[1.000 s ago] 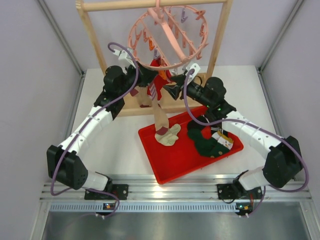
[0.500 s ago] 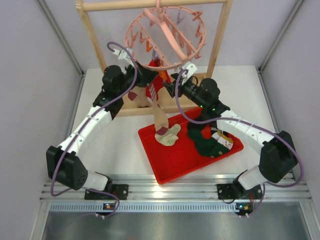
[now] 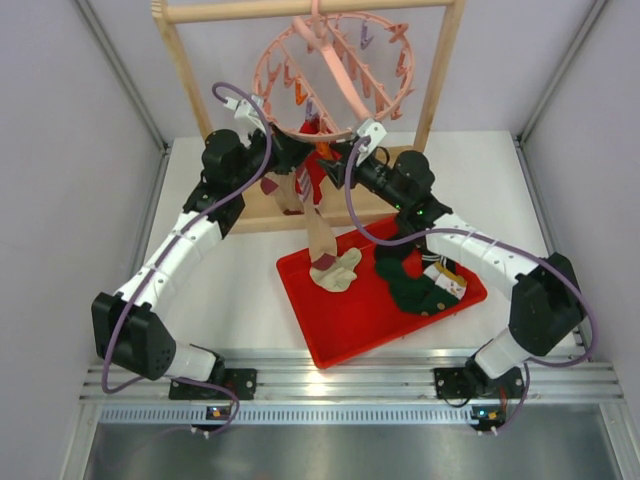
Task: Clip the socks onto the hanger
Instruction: Open the clamp at the hanger.
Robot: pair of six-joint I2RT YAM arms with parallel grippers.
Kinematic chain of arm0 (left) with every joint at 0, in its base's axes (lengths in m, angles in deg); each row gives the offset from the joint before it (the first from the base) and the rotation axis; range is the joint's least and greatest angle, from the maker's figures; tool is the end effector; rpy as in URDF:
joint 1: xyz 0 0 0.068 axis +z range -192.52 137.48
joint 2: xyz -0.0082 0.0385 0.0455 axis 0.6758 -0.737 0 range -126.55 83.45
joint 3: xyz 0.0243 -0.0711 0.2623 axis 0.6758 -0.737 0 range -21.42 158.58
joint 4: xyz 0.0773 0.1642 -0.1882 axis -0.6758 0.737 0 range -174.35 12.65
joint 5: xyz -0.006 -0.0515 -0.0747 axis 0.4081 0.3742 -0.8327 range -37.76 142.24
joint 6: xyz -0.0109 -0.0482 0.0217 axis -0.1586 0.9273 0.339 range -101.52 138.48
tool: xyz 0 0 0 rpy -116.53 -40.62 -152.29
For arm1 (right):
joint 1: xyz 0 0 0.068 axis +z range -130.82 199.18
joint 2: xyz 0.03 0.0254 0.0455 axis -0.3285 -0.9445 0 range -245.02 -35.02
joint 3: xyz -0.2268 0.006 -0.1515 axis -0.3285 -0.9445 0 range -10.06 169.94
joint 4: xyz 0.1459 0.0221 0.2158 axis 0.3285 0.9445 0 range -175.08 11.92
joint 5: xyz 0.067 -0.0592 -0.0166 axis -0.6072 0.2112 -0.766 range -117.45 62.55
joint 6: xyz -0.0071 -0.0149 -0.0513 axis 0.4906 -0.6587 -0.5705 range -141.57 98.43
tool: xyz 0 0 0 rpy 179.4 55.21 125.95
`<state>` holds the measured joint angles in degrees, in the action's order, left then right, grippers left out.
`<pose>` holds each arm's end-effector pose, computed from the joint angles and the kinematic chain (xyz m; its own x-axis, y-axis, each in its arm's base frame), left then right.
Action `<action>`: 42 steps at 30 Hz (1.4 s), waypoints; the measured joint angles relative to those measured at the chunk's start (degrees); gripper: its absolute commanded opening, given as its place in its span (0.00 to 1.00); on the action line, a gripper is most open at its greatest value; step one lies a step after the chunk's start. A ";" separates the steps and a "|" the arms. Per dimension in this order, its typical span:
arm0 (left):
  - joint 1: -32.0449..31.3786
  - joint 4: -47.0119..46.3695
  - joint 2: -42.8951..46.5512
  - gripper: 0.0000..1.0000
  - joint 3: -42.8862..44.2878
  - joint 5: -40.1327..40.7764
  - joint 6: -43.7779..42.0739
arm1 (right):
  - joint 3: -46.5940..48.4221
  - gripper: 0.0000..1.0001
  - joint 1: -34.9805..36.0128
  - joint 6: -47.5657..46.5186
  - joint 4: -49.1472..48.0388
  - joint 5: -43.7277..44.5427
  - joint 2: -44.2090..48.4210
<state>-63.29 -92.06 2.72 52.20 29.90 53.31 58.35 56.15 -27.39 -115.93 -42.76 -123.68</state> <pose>0.3083 -0.1315 0.4044 -0.3823 -0.4200 -0.8231 0.5666 0.5971 -0.5679 0.2907 0.2305 0.3688 0.2260 0.0476 -0.9730 -0.7685 0.6225 -0.1480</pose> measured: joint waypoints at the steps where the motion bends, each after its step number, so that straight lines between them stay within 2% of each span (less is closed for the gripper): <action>1: 0.00 0.00 0.00 0.00 0.00 -0.15 0.02 | 0.07 0.43 0.04 -0.07 -0.04 -0.09 -0.13; 4: 0.07 0.00 0.00 0.00 0.00 -0.50 0.24 | 0.20 0.24 0.09 -0.28 -0.02 -0.20 -0.13; 5: 0.09 0.00 0.00 0.00 0.00 -0.61 0.39 | 0.35 0.14 0.11 -0.55 -0.07 -0.20 -0.13; 6: 0.11 0.00 0.00 0.03 0.00 -0.72 0.66 | 0.39 0.10 0.13 -0.63 -0.07 -0.15 -0.13; 8: 0.31 0.00 0.02 0.21 0.00 -0.92 1.20 | 0.39 0.00 0.15 -0.85 -0.26 -0.07 -0.13; 10: 0.39 0.09 0.02 0.41 0.00 -1.36 1.75 | 0.39 0.00 0.26 -1.14 -0.48 0.22 -0.13; 13: 0.37 0.11 0.66 0.53 -0.48 -2.01 3.41 | 0.39 0.00 0.50 -1.25 -0.94 0.70 -0.13; 19: 0.24 -0.96 2.99 0.54 -1.86 -2.71 5.84 | 0.39 0.00 1.18 -1.20 -1.18 1.29 -0.13; 26: -0.24 -1.88 3.08 0.61 -1.86 -1.70 6.25 | 0.39 0.00 1.49 -0.46 -1.31 1.31 -0.11; 42: -2.82 -2.25 1.42 0.54 -1.40 3.67 3.58 | 0.39 0.00 1.53 1.55 -1.18 0.59 0.35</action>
<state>-66.11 -94.31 4.14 50.81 33.57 56.89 58.74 57.68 -25.84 -117.11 -42.17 -123.33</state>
